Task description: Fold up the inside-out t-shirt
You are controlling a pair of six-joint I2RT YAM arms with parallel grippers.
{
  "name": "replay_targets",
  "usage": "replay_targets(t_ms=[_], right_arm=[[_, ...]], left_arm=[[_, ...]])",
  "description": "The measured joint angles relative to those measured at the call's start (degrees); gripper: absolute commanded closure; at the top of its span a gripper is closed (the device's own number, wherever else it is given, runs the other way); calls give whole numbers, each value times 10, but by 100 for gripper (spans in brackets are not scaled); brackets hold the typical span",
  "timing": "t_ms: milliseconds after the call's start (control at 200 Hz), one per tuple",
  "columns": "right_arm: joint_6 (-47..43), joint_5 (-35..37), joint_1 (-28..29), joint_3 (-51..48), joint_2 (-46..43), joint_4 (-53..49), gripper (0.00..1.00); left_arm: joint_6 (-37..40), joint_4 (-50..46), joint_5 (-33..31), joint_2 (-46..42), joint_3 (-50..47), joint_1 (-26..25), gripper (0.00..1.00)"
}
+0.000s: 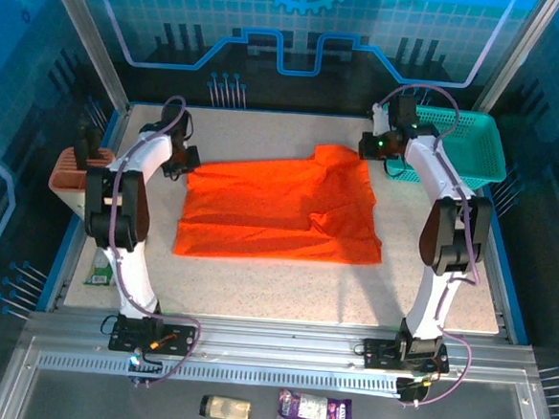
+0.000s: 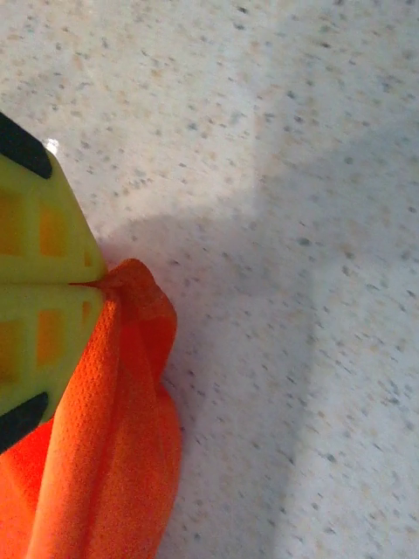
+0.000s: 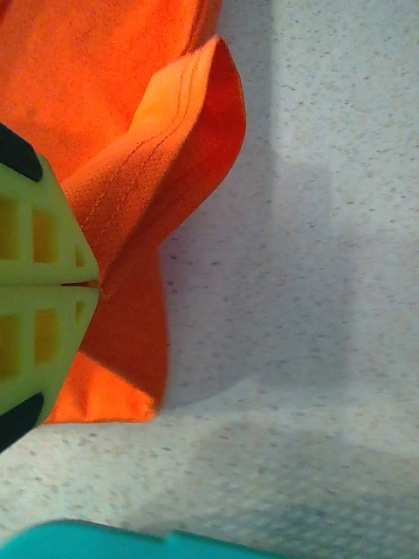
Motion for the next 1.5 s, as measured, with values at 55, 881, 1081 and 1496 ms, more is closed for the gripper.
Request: replay_targets(t_ms=[55,881,1081,1496], right_arm=[[5,0,0,-32,-20,5,100],[52,15,2,-346,-219,63,99],[80,42,5,-398,-242,62,68],[113,73,47,-385,-263,43,54]], left_arm=[[-10,14,-2,-23,-33,2,100],[-99,143,1,-243,-336,6,86],[-120,148,3,-283,-391,6,69],[-115,107,40,-316,-353,-3,66]])
